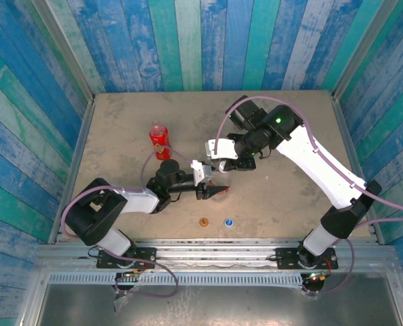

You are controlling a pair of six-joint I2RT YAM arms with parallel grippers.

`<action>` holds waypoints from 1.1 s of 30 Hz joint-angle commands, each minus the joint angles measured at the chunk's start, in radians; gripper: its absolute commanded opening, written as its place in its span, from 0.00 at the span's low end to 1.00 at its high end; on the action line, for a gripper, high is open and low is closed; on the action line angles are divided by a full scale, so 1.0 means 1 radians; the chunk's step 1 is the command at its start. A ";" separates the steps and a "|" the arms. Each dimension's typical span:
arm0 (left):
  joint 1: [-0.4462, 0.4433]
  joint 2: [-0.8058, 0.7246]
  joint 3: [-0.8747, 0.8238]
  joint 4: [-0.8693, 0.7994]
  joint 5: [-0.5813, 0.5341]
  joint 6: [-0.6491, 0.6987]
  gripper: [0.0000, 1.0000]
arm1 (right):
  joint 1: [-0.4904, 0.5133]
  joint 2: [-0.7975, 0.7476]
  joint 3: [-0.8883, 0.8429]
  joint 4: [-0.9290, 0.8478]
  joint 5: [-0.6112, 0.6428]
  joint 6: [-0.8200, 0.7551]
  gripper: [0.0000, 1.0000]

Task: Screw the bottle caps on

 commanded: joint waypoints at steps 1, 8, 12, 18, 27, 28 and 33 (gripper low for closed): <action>-0.002 -0.019 -0.019 -0.118 0.002 0.015 0.61 | 0.006 0.020 0.002 -0.018 0.012 0.024 0.25; -0.002 -0.009 -0.019 -0.080 -0.015 -0.008 0.61 | 0.011 0.021 -0.014 -0.016 0.030 0.234 0.17; -0.001 0.003 -0.014 -0.067 -0.009 -0.013 0.61 | 0.037 0.014 -0.042 0.019 0.093 0.444 0.17; -0.002 0.013 -0.003 -0.064 -0.005 -0.008 0.61 | 0.133 0.017 -0.043 0.024 0.254 0.707 0.19; -0.001 0.034 0.005 -0.016 0.021 -0.041 0.60 | 0.210 -0.054 -0.158 0.085 0.353 0.916 0.22; -0.001 0.034 0.003 -0.011 0.022 -0.044 0.61 | 0.210 -0.063 -0.176 0.095 0.357 0.926 0.22; -0.002 0.036 0.001 -0.005 0.023 -0.051 0.60 | 0.208 -0.121 -0.248 0.174 0.413 0.948 0.22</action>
